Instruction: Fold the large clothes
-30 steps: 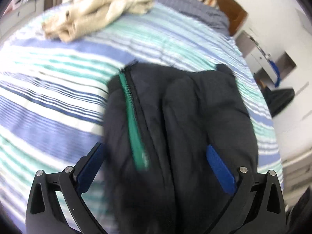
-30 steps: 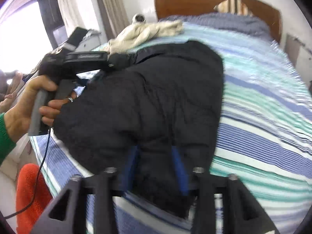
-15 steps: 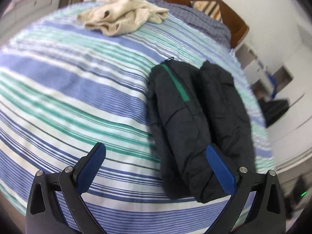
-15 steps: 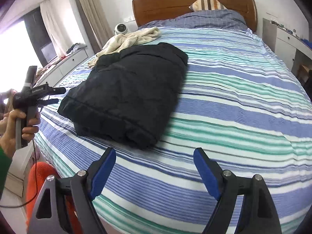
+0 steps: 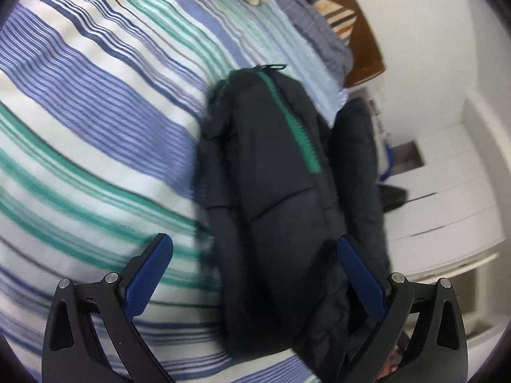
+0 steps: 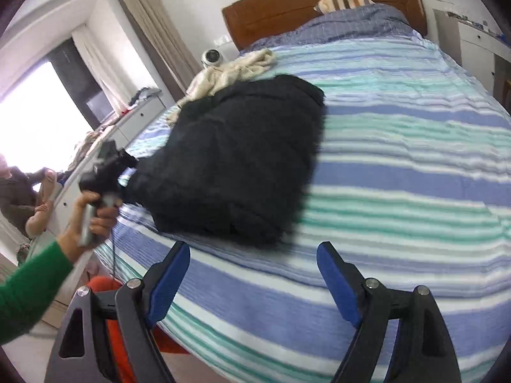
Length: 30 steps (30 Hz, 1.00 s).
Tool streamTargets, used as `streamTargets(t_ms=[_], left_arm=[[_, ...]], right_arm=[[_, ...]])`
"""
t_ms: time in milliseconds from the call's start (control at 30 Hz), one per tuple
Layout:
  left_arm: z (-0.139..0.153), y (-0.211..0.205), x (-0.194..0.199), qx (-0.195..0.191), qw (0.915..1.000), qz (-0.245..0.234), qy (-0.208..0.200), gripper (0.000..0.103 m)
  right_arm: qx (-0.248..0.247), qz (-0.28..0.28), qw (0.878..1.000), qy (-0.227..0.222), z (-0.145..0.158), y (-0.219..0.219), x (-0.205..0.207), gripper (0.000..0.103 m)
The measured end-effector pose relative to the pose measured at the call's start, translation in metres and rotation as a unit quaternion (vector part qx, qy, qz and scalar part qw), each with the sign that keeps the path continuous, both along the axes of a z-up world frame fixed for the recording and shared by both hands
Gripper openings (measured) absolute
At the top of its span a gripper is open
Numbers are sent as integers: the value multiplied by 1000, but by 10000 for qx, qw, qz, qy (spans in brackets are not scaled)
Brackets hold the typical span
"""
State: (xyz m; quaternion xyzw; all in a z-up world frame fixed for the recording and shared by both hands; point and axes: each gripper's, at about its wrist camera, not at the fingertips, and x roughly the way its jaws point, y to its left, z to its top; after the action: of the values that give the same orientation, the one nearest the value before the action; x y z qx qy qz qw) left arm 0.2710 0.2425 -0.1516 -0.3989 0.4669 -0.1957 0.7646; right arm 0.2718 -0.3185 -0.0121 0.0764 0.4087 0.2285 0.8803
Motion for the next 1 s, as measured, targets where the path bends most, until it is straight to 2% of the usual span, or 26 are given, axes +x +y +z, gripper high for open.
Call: streamTargets(t_ms=[100,167,233,300,400,500,567,633,667,733,833,867,900,933,1000], left_arm=[[-5,-2,6,-133,9999,-30,-3,102],[-7,-5,8,-87,10000,-19,1,102],[-4,-8,9,-2,10000,-16,-68,102],[-1,-10,12,54,9998,-81,-158,102],[2,-14,16,-24,9991,-320,-286,102],[1,-25,29,-43,9970,-704,-313,102],[7,-35,39,-74,9949,-959,-311,102],[16,-46,50,88,9921,-1206,-329,103],[17,-54,58,294,9898,-1366,-263,103],[12,-68,66,721,9843,-1611,-6,102],[7,-76,71,1221,9771,-1739,140,103],[6,-74,70,1200,9779,-1706,147,103],[2,-70,70,1020,9804,-1672,209,103],[-3,-67,69,859,9824,-1637,258,103],[-5,-69,68,824,9839,-1571,234,103]], right_arm=[[-206,32,9991,-376,20,22,28,83],[-254,274,9976,-585,32,51,58,78],[-171,510,9976,-431,30,79,91,56],[-124,634,9978,-114,13,113,127,45],[72,977,9927,698,-32,154,159,43],[255,901,9923,815,-58,171,166,43],[-132,965,9932,638,-62,183,162,43],[-533,1100,9917,406,-64,192,154,43],[-622,1126,9912,324,-65,194,151,43],[-618,1106,9917,233,-66,190,148,43],[-770,1153,9902,141,-52,185,130,43],[-697,1165,9907,90,-43,177,122,43],[-456,1196,9918,30,-31,160,111,50],[-259,1177,9927,-46,-23,145,105,65],[99,779,9964,-319,-12,97,92,88]])
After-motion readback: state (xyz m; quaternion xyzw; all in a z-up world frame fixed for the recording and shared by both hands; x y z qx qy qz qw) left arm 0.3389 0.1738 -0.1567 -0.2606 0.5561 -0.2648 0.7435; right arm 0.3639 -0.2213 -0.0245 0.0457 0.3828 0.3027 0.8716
